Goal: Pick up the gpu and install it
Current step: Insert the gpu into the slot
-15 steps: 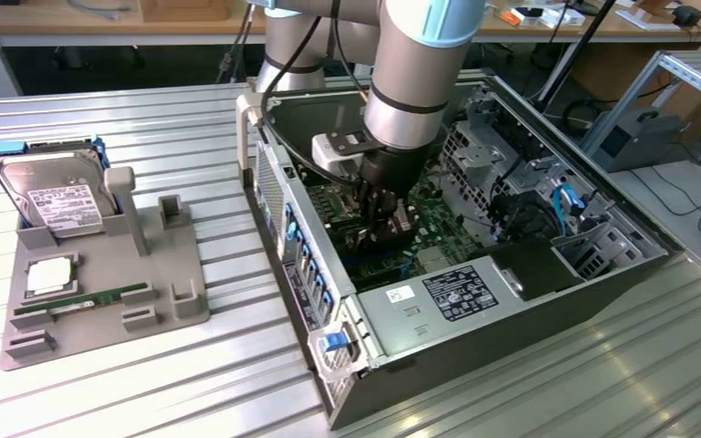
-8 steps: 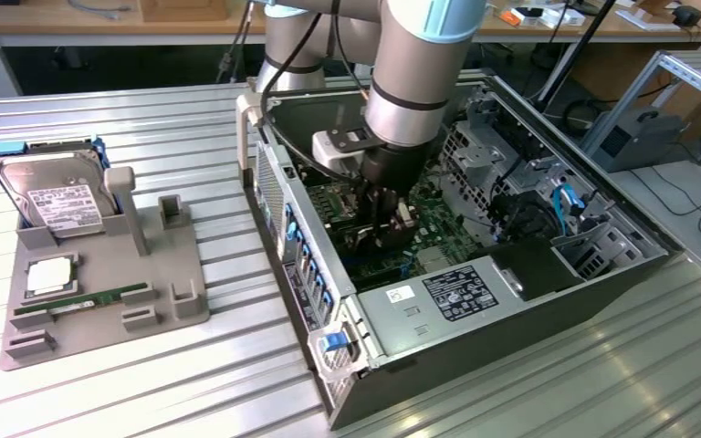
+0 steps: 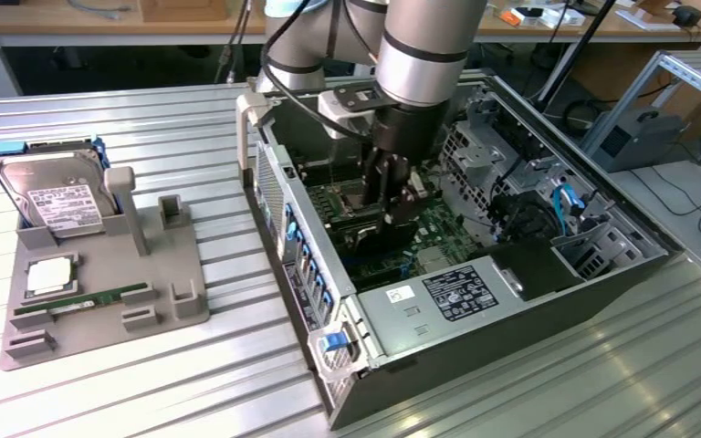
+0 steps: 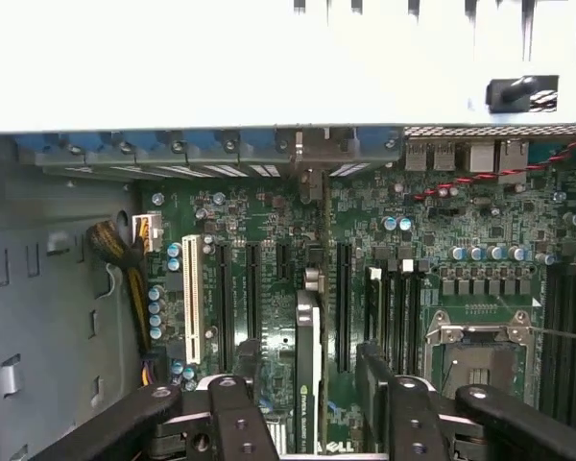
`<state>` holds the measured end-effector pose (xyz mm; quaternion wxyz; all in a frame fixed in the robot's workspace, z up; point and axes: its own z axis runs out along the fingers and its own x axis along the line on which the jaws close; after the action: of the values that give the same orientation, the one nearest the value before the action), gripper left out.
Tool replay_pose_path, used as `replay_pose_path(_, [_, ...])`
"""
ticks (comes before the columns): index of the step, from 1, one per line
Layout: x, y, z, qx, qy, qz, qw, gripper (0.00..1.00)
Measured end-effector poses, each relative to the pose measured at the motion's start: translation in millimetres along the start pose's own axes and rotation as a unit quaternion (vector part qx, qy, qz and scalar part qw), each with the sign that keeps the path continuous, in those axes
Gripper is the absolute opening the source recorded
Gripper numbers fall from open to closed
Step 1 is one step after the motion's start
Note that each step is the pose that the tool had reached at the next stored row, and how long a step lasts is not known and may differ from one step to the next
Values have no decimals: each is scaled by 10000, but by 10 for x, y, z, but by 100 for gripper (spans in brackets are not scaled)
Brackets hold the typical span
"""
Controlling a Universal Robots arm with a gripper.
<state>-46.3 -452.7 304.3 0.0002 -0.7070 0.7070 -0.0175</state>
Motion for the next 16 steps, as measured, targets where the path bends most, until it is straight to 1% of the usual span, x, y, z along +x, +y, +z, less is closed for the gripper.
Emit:
replay_pose_path(2, [-5,0,-16,1,-2,-2,10000,51])
replay_pose_path(3, [-5,0,-17,0,-1,-11,10000,38])
replay_pose_path(6, [-5,-17,-17,-7,9,-33,10000,20])
replay_pose_path(7, [-5,-34,-16,-19,13,-44,10000,11])
replay_pose_path(8, [-5,-67,-13,-41,26,-60,10000,11])
replay_pose_path(9, [-5,-132,-10,-78,29,-81,9999,11])
replay_pose_path(11, [-5,-223,-5,-124,28,-94,9999,11])
replay_pose_path(12, [-5,-308,-2,-163,28,-107,9998,11])
replay_pose_path(13, [-4,-369,0,-190,28,-112,9998,11])
replay_pose_path(15, [-5,-563,8,-280,27,-125,9995,11])
replay_pose_path(16, [-5,-639,11,-315,30,-136,9994,11])
